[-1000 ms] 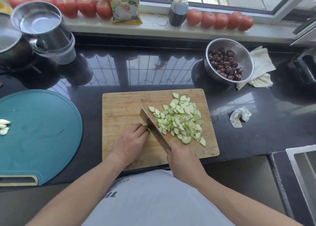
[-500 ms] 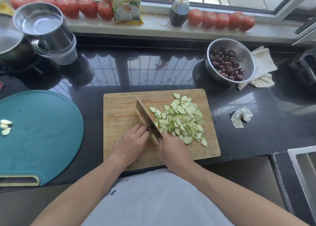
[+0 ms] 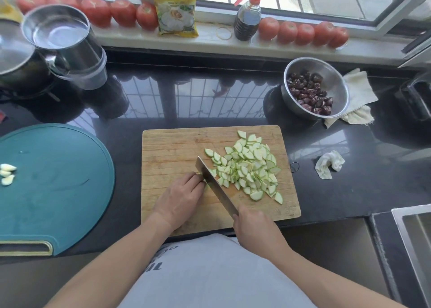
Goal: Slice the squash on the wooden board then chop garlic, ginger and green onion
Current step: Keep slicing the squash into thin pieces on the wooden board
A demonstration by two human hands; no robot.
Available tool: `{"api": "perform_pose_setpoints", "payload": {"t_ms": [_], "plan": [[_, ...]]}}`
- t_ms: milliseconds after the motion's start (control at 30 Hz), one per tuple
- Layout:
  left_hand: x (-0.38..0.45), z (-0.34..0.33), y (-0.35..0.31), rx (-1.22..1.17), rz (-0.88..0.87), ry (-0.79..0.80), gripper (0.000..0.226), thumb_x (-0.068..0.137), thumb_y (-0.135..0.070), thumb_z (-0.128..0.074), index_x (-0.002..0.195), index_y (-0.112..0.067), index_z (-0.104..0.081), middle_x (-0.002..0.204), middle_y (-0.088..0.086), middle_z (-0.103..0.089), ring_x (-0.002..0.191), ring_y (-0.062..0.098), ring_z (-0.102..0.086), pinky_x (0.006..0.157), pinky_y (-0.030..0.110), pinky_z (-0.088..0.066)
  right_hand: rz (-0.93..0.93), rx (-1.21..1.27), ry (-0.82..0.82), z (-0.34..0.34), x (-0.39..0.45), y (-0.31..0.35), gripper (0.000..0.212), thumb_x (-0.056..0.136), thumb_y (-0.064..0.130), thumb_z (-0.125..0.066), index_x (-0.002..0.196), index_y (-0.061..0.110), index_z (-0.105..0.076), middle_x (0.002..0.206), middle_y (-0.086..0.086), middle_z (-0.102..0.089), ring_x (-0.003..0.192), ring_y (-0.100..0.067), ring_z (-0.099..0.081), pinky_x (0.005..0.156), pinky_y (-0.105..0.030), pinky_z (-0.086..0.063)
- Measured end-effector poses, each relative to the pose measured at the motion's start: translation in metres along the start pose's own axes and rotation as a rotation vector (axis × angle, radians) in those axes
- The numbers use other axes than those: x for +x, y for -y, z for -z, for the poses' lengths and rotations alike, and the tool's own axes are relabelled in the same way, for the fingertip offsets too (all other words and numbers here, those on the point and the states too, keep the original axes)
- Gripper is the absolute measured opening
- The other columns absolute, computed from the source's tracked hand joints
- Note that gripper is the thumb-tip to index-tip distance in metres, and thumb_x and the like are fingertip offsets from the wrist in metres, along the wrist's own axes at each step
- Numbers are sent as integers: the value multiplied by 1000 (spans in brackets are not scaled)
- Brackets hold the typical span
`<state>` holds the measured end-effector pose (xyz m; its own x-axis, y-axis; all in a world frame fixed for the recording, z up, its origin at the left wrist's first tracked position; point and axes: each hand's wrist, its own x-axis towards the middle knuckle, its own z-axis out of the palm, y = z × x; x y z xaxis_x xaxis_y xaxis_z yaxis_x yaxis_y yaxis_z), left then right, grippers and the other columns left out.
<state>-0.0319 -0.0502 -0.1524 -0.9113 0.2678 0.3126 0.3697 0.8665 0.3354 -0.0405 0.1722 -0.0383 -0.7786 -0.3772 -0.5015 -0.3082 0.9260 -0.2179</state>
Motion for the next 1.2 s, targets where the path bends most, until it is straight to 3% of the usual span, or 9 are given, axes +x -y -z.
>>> {"api": "perform_pose_setpoints", "payload": {"t_ms": [200, 333, 467, 633, 800, 900, 1000, 1200], "plan": [[1, 2, -1, 7, 6, 10, 15, 94, -2, -63, 109, -2, -68, 112, 13, -65, 107, 31, -59, 83, 43, -56, 12, -106, 0, -4, 11, 6, 13, 96, 17, -41, 83, 17, -41, 62, -1, -45, 55, -25, -47, 46, -32, -28], [5, 7, -5, -10, 12, -15, 13, 98, -8, -54, 98, -5, -66, 104, 13, -64, 97, 30, -59, 76, 42, -54, 10, -72, -55, -9, 39, 24, 14, 95, 16, -49, 85, 18, -39, 70, -4, -55, 67, -27, -61, 51, -33, -40], [5, 11, -6, -14, 5, -39, 6, 93, -2, -61, 95, -3, -66, 105, 15, -65, 95, 30, -59, 78, 40, -55, 29, 15, -135, -3, 51, 31, 12, 100, 23, -45, 90, 16, -48, 73, -6, -61, 66, -27, -62, 56, -38, -52], [6, 10, -7, -10, 3, -54, 9, 87, 2, -69, 96, 2, -69, 102, 17, -67, 98, 32, -61, 83, 41, -56, 81, -4, -138, -1, 19, 15, 20, 97, 22, -50, 80, 18, -41, 65, -2, -51, 56, -25, -55, 50, -37, -47], [4, 8, -5, -1, 2, -32, 10, 90, 2, -66, 100, 2, -70, 105, 17, -68, 101, 34, -62, 85, 44, -56, 92, -83, -104, -3, 11, 11, 15, 90, 15, -52, 82, 18, -39, 66, -4, -55, 56, -26, -58, 50, -38, -50], [4, 8, -4, 1, -3, -11, 10, 89, 2, -67, 99, 0, -70, 104, 16, -68, 100, 33, -62, 84, 44, -56, 63, -97, -100, -8, 16, 14, 23, 86, 13, -55, 78, 20, -34, 59, 1, -45, 51, -23, -56, 43, -33, -42], [6, 12, -7, -5, 15, -9, 4, 91, -2, -65, 93, -3, -68, 101, 14, -66, 95, 32, -61, 76, 44, -56, 34, -77, -90, -15, 33, 19, 23, 92, 15, -54, 81, 20, -34, 60, 3, -34, 62, -26, -59, 48, -33, -39], [5, 18, -9, -7, 14, -49, 7, 93, -3, -62, 89, -4, -67, 99, 13, -67, 92, 31, -60, 74, 43, -55, 29, 9, -176, -8, 47, 31, 18, 98, 22, -48, 81, 21, -41, 61, 1, -46, 55, -24, -55, 47, -36, -46]]}}
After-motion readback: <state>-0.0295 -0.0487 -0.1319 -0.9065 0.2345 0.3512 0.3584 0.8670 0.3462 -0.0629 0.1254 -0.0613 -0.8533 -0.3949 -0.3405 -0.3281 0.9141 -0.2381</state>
